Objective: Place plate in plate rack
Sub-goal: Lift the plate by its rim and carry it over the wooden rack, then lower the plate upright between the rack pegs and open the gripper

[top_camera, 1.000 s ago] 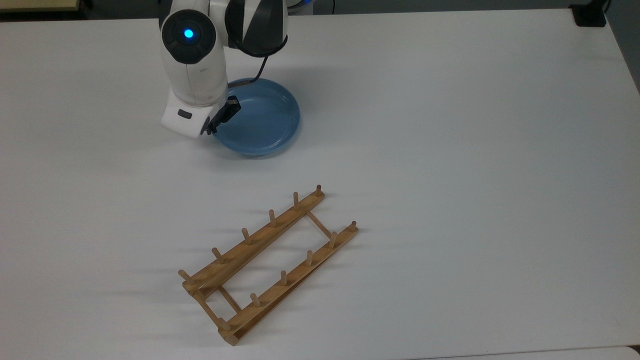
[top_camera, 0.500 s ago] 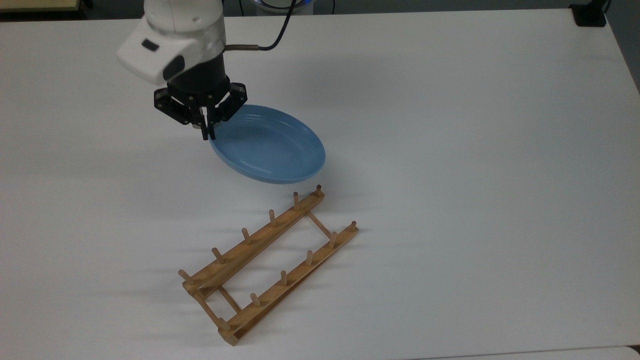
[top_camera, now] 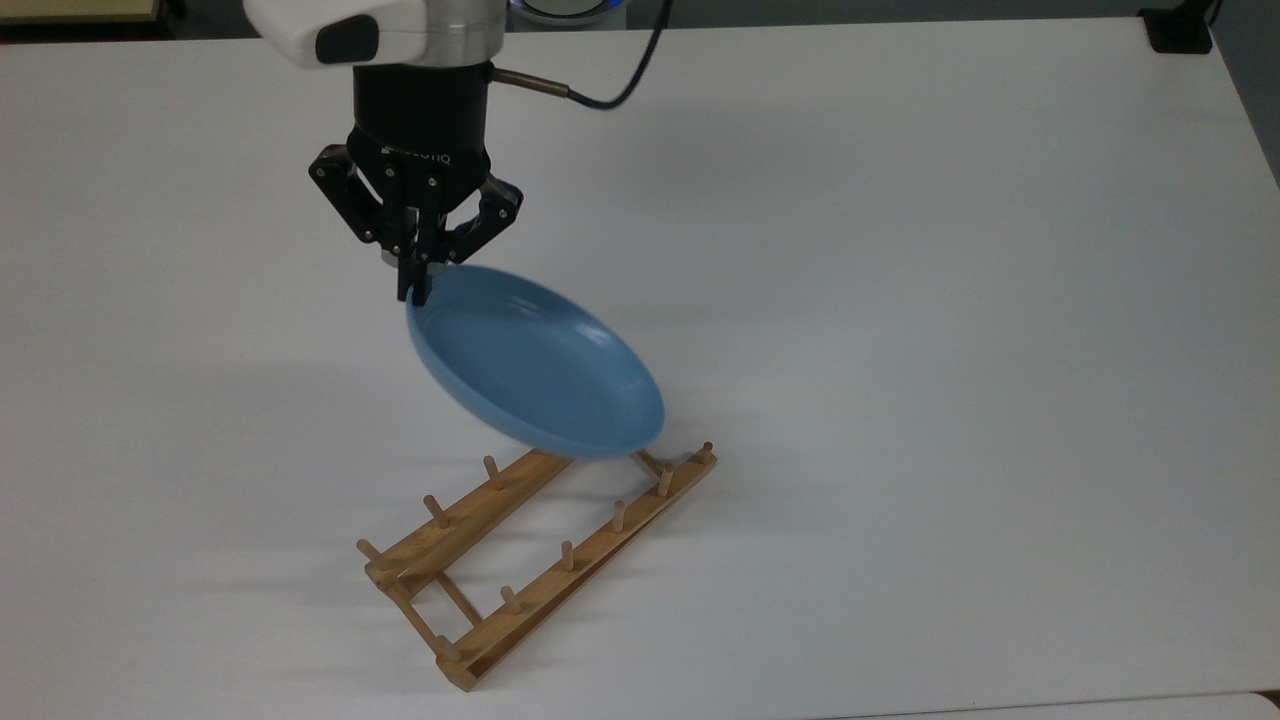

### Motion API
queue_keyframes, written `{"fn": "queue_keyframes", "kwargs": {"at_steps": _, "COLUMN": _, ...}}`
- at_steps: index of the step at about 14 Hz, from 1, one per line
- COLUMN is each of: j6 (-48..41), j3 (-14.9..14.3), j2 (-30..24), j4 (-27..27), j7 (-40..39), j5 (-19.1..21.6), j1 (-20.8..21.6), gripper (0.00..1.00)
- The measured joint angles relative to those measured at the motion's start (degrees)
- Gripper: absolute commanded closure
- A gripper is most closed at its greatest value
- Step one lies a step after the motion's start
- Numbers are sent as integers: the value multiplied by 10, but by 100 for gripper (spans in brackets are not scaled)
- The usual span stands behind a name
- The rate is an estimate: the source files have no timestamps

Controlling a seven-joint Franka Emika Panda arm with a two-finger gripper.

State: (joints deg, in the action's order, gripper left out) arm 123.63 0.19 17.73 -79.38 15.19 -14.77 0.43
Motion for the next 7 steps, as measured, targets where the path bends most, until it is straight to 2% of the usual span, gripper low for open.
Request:
{"fn": "queue_keyframes", "kwargs": {"at_steps": 2, "j6": 58, "j3": 0, "j2": 16, "j4": -1, "j7": 86, "j5": -72, "j1": 11, "gripper": 100}}
{"fn": "queue_keyframes", "kwargs": {"at_steps": 7, "j6": 111, "j3": 0, "j2": 56, "j4": -3, "j7": 153, "j5": -197, "j1": 21, "gripper": 100}}
